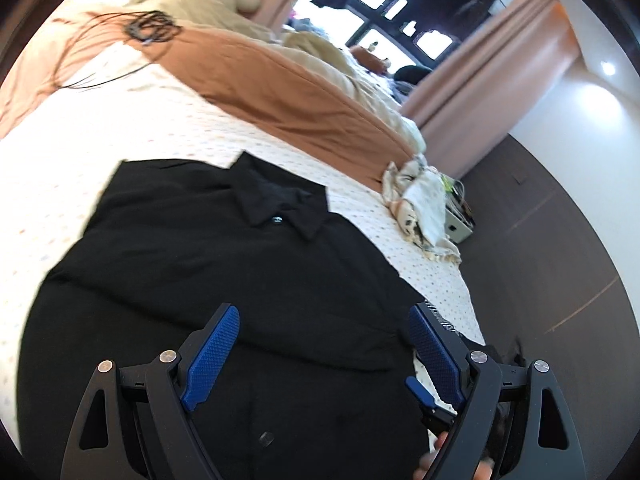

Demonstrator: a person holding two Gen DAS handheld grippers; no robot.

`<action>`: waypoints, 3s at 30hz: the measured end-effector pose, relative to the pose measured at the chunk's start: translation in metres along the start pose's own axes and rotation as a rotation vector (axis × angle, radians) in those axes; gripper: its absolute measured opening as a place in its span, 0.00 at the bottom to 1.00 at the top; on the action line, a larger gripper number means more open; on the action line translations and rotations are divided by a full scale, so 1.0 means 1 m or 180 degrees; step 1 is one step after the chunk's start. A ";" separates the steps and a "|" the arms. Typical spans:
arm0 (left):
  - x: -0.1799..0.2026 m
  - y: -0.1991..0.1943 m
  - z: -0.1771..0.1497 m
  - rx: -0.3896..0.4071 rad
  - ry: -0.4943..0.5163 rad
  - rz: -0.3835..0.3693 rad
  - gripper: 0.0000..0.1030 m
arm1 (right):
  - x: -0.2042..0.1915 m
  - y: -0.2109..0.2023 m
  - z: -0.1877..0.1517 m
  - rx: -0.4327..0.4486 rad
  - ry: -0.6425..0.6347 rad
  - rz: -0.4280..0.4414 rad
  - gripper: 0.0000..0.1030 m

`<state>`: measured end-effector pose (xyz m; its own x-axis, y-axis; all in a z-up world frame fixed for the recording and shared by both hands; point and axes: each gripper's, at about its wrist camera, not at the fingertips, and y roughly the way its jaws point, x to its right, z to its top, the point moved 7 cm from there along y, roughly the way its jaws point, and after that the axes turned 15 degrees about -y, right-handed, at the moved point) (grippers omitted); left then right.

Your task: Fold large clothes

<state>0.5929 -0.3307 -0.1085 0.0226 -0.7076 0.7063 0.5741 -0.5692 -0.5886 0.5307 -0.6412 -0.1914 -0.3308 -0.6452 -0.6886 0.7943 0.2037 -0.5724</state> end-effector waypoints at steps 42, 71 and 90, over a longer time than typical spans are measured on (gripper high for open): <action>-0.148 -0.021 0.026 0.0672 -0.0925 0.0651 0.96 | -0.017 0.034 0.020 -0.0127 -0.0719 -0.0208 0.89; -0.118 -0.003 0.010 0.0582 -0.0761 0.0474 0.95 | 0.144 -0.099 0.095 0.1181 -0.0211 -0.1029 0.09; -0.116 -0.010 0.011 0.0567 -0.0819 0.0436 0.95 | -0.034 -0.098 0.088 0.1266 -0.1306 -0.0108 0.07</action>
<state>0.5937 -0.2378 -0.1802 0.3022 -0.6307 0.7148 0.6848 -0.3780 -0.6230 0.5092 -0.7038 -0.0732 -0.1976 -0.8957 -0.3983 0.9436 -0.0637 -0.3249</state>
